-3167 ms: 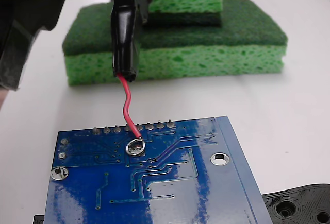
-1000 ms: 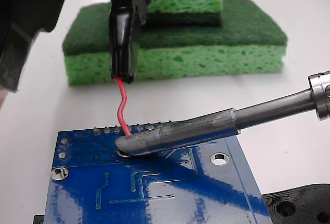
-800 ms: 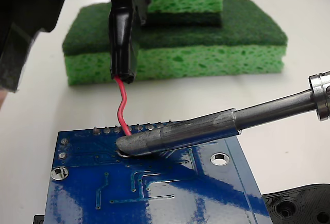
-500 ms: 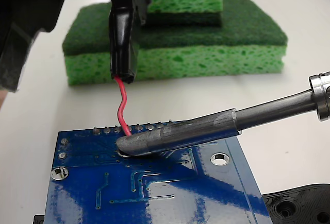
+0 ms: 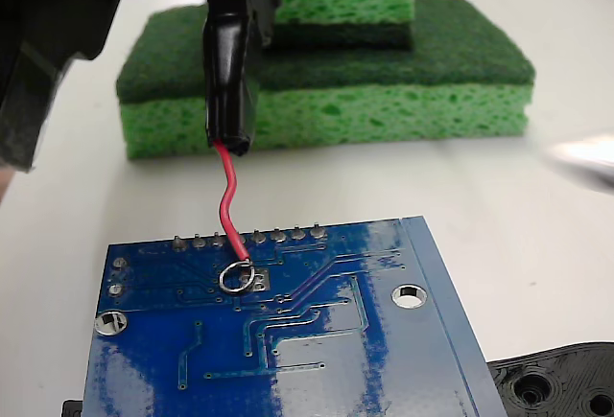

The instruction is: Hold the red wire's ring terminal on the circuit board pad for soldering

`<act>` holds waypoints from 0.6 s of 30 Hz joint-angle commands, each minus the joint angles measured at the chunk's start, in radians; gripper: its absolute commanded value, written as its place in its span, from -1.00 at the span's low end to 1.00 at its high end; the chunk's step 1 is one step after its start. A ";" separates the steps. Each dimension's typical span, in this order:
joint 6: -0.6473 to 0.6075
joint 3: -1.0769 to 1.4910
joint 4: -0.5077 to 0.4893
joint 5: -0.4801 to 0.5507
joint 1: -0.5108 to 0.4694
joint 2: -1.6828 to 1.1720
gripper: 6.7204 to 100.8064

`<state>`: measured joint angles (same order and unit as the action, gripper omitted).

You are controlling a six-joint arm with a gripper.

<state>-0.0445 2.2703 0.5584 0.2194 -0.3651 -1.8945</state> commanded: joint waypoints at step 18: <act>0.028 0.048 0.121 -0.092 0.127 -0.224 0.99</act>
<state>-0.0184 2.3194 0.6780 0.1764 -0.2500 -2.1046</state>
